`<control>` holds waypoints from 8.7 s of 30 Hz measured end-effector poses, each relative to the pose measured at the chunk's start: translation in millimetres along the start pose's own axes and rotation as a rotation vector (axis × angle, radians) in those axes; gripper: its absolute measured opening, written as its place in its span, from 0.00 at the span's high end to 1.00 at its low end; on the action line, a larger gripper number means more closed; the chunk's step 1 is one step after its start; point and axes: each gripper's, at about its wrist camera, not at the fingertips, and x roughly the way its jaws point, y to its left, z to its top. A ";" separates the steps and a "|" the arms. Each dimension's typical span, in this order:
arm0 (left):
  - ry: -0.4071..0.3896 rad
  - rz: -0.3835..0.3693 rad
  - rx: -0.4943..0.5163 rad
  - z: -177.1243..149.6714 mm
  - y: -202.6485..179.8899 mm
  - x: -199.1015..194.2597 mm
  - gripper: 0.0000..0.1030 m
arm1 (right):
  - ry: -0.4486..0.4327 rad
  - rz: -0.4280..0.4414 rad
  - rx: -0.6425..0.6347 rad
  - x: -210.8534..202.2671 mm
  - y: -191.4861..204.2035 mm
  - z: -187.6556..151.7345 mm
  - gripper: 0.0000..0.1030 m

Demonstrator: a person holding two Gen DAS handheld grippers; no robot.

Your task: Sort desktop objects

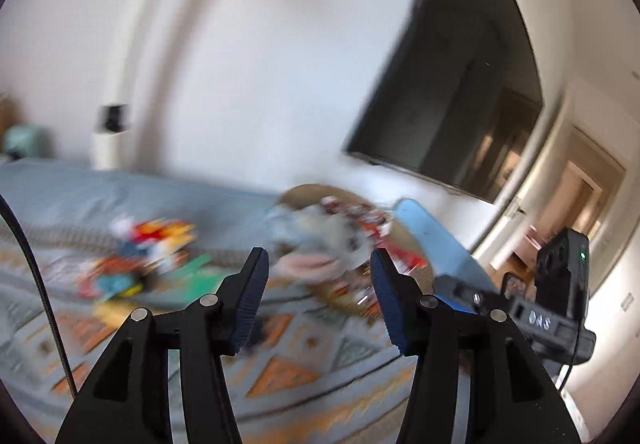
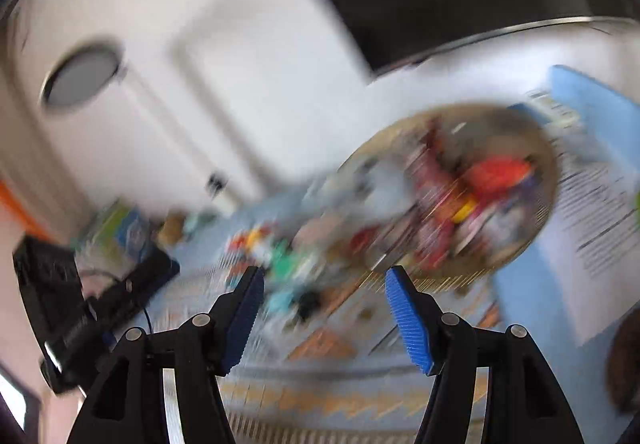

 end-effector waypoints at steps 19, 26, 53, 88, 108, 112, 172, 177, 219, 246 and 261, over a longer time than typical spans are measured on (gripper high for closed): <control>0.106 0.275 -0.215 -99.5 134.4 -110.8 0.51 | 0.202 -0.069 -0.247 82.1 41.0 -87.2 0.38; 0.268 0.330 0.046 -98.0 100.1 -41.2 0.51 | 0.198 -0.064 -0.230 80.3 38.6 -85.9 0.38; 0.281 0.348 0.117 -106.4 74.8 -15.8 0.80 | 0.101 -0.054 -0.135 59.7 23.9 -77.5 0.38; 0.247 0.488 0.001 -94.4 95.7 -44.2 0.80 | 0.264 0.087 -0.227 98.0 68.2 -46.3 0.37; 0.204 0.463 -0.160 -104.2 142.4 -70.9 0.80 | 0.416 0.016 -0.687 252.3 152.5 -42.0 0.73; 0.205 0.464 -0.159 -104.1 142.3 -70.2 0.80 | 0.423 0.033 -0.652 223.8 147.3 -58.5 0.77; 0.097 -0.046 0.234 54.2 -111.2 100.7 0.80 | -0.272 -0.277 -0.034 -37.0 -49.9 85.4 0.78; 0.122 -0.101 0.231 70.7 -115.8 152.0 0.67 | -0.229 -0.316 0.008 -14.5 -72.3 111.3 0.67; 0.250 0.775 -0.108 -86.5 148.4 -44.7 0.35 | 0.318 -0.407 -0.312 146.3 50.9 -72.0 0.00; 0.276 0.575 -0.074 -63.3 146.5 -31.9 0.00 | 0.293 -0.372 -0.278 133.0 47.8 -74.9 0.00; 0.368 0.378 0.223 -32.7 115.3 77.9 0.68 | 0.283 -0.347 -0.260 115.9 37.2 -76.2 0.00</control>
